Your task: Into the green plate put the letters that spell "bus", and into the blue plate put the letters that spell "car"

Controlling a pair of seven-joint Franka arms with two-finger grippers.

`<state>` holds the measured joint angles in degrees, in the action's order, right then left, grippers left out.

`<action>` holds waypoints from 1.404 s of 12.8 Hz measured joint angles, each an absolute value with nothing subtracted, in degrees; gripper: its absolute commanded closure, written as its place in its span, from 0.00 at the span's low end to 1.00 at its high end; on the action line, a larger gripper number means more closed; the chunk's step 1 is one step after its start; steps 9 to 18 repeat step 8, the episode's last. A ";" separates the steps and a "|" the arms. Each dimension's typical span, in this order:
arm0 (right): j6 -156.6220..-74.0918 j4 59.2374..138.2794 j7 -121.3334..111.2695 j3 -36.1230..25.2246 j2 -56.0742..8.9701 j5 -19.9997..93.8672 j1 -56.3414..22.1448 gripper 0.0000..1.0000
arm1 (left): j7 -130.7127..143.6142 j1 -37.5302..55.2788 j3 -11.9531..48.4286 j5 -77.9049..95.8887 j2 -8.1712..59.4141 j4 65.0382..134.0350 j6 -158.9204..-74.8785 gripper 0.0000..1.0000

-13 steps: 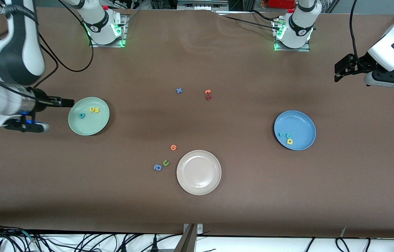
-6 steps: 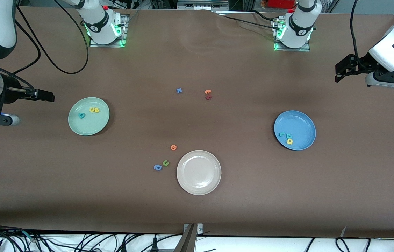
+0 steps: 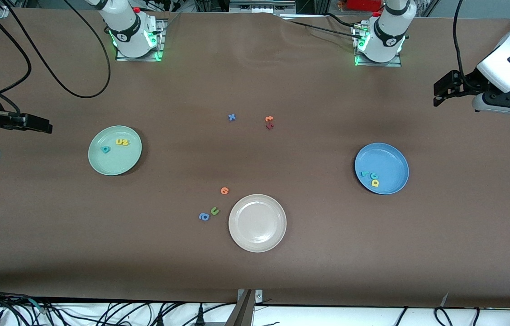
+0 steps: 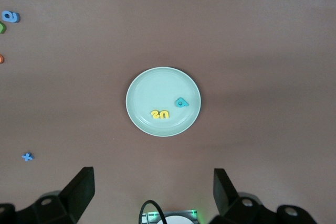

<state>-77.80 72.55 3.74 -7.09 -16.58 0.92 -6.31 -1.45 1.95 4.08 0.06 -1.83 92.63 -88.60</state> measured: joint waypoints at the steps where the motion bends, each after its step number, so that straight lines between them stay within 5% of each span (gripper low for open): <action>1: -78.20 72.61 3.74 -6.70 -16.56 0.92 -6.32 0.00 | -1.45 1.96 4.08 0.06 -1.83 92.62 -88.60 0.00; 18: -78.89 72.83 3.76 -6.22 -16.73 0.92 -6.35 0.00 | -1.45 2.04 4.08 0.06 -1.83 92.61 -88.60 0.00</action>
